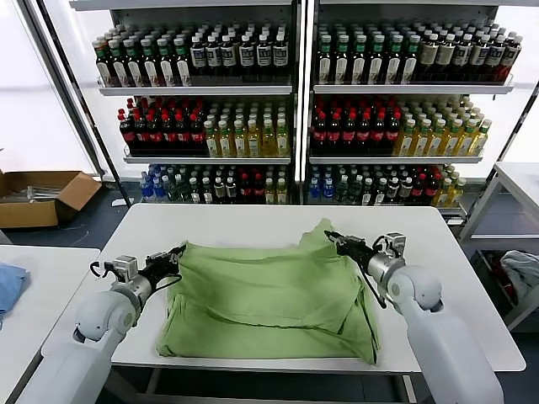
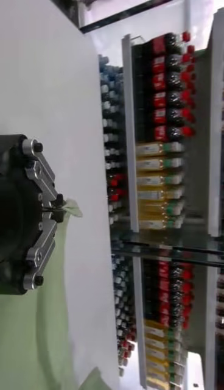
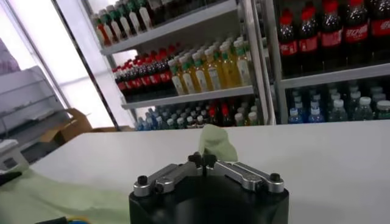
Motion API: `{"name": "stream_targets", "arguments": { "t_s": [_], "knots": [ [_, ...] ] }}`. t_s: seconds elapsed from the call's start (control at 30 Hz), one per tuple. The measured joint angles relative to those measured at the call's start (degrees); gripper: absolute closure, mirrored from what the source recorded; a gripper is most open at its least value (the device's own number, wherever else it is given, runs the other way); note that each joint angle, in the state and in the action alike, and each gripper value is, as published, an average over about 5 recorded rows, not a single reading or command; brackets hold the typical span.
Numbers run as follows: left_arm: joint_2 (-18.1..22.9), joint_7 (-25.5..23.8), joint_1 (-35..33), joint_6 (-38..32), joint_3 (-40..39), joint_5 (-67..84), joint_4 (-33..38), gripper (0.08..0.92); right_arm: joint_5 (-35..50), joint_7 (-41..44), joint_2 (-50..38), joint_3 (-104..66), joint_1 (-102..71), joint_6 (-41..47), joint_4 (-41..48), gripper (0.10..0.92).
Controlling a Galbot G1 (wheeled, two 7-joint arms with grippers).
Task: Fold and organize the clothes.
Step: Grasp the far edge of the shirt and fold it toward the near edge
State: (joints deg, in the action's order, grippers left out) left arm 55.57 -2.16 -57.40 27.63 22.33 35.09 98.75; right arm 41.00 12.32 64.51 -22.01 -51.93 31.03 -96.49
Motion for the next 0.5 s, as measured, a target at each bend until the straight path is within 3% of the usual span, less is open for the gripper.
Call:
{"name": "stream_targets", "arguments": {
  "t_s": [0.5],
  "knots": [
    [0.59,-0.40,-16.03,1.85,5.59,-3.99,11.00,0.908,-3.99,-0.69,0.99,-9.50,-22.98,-1.36,-16.04,0.919]
  ]
}}
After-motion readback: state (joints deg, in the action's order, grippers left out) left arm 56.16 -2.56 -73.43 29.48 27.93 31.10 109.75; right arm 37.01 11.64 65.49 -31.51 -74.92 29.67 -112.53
